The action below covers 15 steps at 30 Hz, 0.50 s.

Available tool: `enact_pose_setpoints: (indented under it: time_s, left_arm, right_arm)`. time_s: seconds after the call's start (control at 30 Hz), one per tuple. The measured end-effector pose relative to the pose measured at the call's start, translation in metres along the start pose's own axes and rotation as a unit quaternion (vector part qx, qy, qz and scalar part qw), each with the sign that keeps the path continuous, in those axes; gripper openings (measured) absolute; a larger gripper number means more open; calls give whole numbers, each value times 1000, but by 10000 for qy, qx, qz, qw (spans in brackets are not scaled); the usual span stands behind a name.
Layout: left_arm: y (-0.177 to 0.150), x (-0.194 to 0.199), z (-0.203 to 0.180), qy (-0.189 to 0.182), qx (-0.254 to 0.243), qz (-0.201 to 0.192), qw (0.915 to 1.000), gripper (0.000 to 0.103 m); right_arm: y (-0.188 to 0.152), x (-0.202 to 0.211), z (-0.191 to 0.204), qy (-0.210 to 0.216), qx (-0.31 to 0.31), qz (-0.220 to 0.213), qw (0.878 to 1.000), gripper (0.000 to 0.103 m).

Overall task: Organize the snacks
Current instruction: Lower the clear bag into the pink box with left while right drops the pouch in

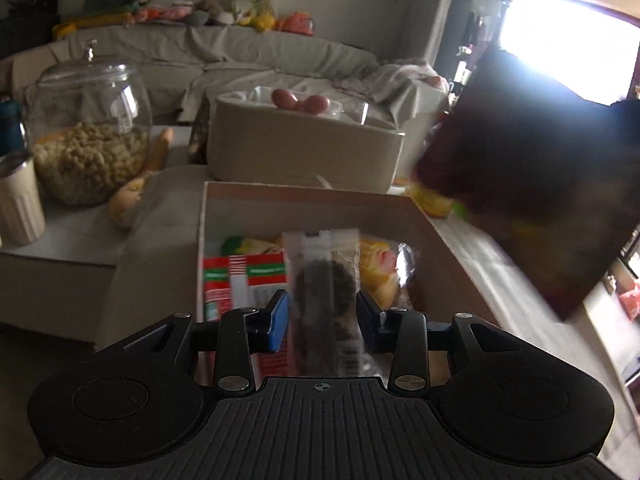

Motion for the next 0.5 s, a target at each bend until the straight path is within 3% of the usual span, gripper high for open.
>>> enact_pose_setpoints:
  time_s: [0.13, 0.27, 0.37, 0.43, 0.47, 0.5]
  left_arm:
    - [-4, 13, 15, -230, 172, -100, 9995, 41]
    - [-2, 30, 29, -240, 388, -313, 9985, 41]
    - [1, 38, 35, -233, 501, -425, 9976, 41]
    - [2, 41, 33, -238, 556, -465, 9971, 41]
    - [3, 41, 32, -228, 576, -473, 9970, 41]
    - [2, 44, 29, -207, 587, -477, 9969, 41]
  right_arm:
    - [-5, -60, 5, 369, -320, 337, 9982, 17]
    - [-28, -101, 2, 192, -295, 705, 9969, 17]
    - [-43, -104, -8, -27, -290, 767, 9966, 28]
    - [-48, -95, -12, -121, -274, 758, 9967, 29]
    - [-50, -88, -14, -221, -189, 686, 9972, 33]
    - [-51, -79, -14, -334, -53, 584, 9977, 44]
Point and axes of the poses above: each gripper's, at about its wrist camera, not at the fingertips, and x roughly against the way its jaws point, z to its left, y to its top, the point moved 5 cm from there along -x, roughly the way its jaws point, and after that the axes turned 3 degrees about -x, right-handed, at the moved point
